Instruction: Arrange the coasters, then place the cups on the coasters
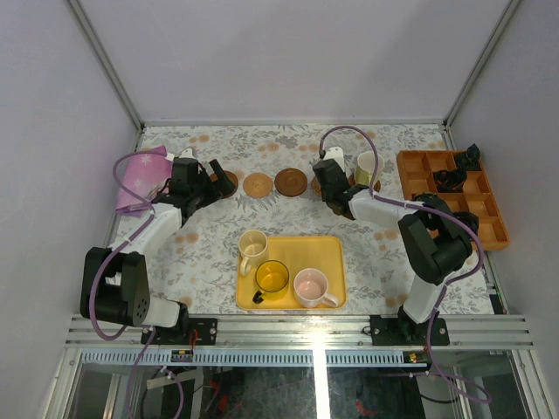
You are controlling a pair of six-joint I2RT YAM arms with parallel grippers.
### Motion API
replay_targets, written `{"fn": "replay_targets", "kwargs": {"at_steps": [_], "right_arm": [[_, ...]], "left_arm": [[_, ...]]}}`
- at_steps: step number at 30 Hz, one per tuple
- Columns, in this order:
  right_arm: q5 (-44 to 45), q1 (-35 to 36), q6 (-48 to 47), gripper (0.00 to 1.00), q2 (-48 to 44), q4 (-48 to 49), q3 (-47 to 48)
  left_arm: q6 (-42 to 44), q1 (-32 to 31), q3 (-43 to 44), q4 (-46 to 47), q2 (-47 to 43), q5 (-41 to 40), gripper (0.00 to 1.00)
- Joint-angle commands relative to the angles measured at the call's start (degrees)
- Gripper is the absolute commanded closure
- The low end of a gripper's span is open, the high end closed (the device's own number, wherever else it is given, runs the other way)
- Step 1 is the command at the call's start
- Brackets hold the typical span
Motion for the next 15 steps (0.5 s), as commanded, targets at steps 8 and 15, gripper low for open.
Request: {"fn": "replay_targets", "kwargs": {"at_steps": [8, 15], "right_arm": [[-0.6, -0.4, 1.9, 1.0, 0.5, 4.1, 3.8], [0.2, -0.5, 2.2, 1.0, 1.0, 4.1, 3.7]], "left_arm": [[1.0, -0.2, 1.5, -0.2, 0.7, 0.6, 0.01], [1.0, -0.2, 1.5, -0.2, 1.0, 0.8, 0.01]]}}
